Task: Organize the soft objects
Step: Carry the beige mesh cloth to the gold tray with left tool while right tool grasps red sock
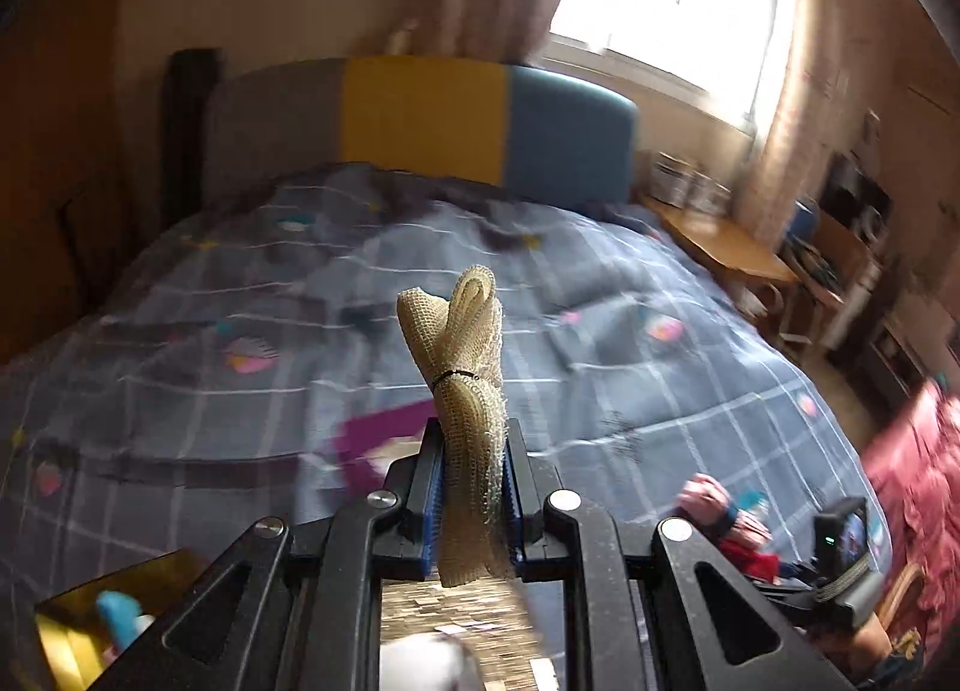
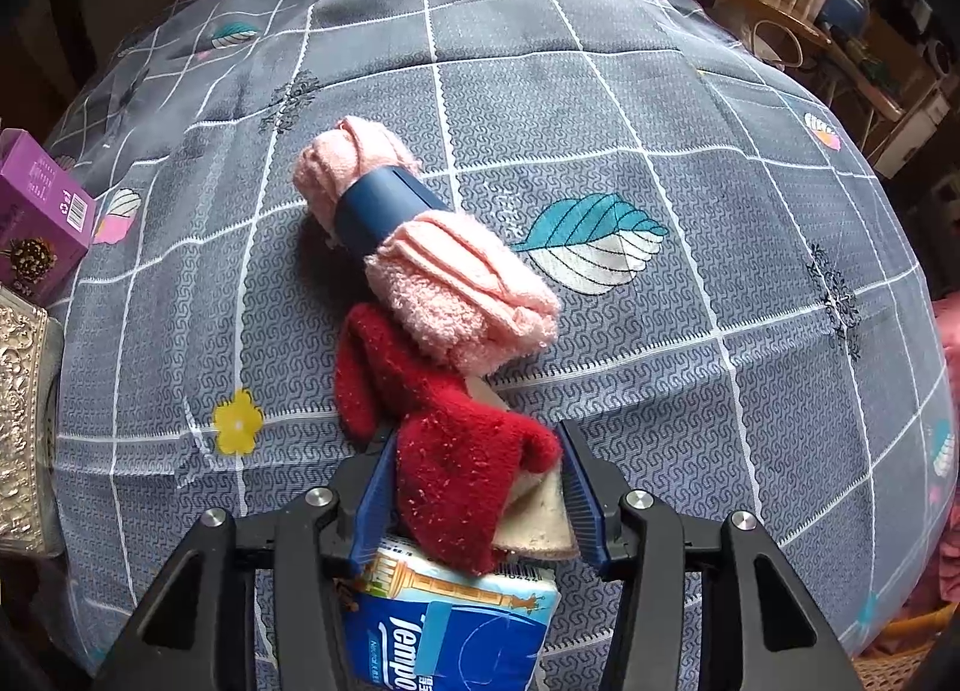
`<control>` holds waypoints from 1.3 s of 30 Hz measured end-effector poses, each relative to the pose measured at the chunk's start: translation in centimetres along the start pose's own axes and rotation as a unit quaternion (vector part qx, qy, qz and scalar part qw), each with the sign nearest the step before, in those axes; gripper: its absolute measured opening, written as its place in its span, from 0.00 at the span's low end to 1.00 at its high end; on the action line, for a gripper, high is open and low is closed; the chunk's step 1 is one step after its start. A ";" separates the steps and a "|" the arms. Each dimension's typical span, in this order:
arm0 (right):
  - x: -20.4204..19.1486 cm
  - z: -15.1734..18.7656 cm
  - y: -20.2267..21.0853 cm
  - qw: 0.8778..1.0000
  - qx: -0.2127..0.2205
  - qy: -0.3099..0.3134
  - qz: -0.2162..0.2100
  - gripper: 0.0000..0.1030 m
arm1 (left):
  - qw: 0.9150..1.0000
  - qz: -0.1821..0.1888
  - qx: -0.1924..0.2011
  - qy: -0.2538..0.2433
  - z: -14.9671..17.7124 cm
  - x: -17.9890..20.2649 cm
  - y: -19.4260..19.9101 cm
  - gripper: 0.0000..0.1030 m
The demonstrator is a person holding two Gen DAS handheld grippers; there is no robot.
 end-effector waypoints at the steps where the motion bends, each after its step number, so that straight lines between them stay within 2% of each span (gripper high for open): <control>1: -0.1 0.1 0.0 1.000 0.001 0.002 0.001 0.50 | 1.000 -0.010 -0.002 0.016 0.7 -1.8 0.4 0.15; 5: -0.3 0.1 0.1 1.000 0.007 0.015 0.009 0.50 | 0.996 -0.049 -0.002 0.080 4.3 -9.1 2.5 0.15; 10: -1.1 0.5 0.3 0.999 0.015 0.032 0.019 0.49 | 0.984 -0.090 -0.006 0.153 10.4 -16.9 5.9 0.15; 16: -2.0 1.3 0.9 0.998 0.021 0.044 0.028 0.49 | 0.967 -0.124 -0.029 0.219 18.7 -21.5 9.2 0.15; 24: -2.2 1.5 1.1 0.998 0.022 0.048 0.032 0.49 | 0.949 -0.142 -0.061 0.274 28.0 -21.1 11.5 0.15; 27: -2.2 1.4 1.0 0.998 0.023 0.051 0.034 0.49 | 0.947 -0.129 -0.086 0.283 30.0 -19.8 10.9 0.16; 30: -2.2 1.4 1.1 0.998 0.024 0.053 0.035 0.49 | 0.945 -0.122 -0.105 0.284 31.2 -18.7 9.7 0.17; 34: -2.3 1.5 1.2 0.997 0.027 0.058 0.039 0.49 | 0.949 -0.118 -0.120 0.267 31.7 -17.3 8.5 0.22; 39: -2.3 1.6 1.3 0.997 0.028 0.059 0.040 0.49 | 0.949 -0.148 -0.138 0.240 31.9 -16.8 8.0 0.28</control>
Point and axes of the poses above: each gripper's, at about its wrist camera, not at the fingertips, and y roughly against the way its jaws point, x to its right, z to its underside, the point moved 5 cm from there along -y, roughly the way its jaws point, and after that the axes turned 10 degrees about -y, right-handed, at the moved point
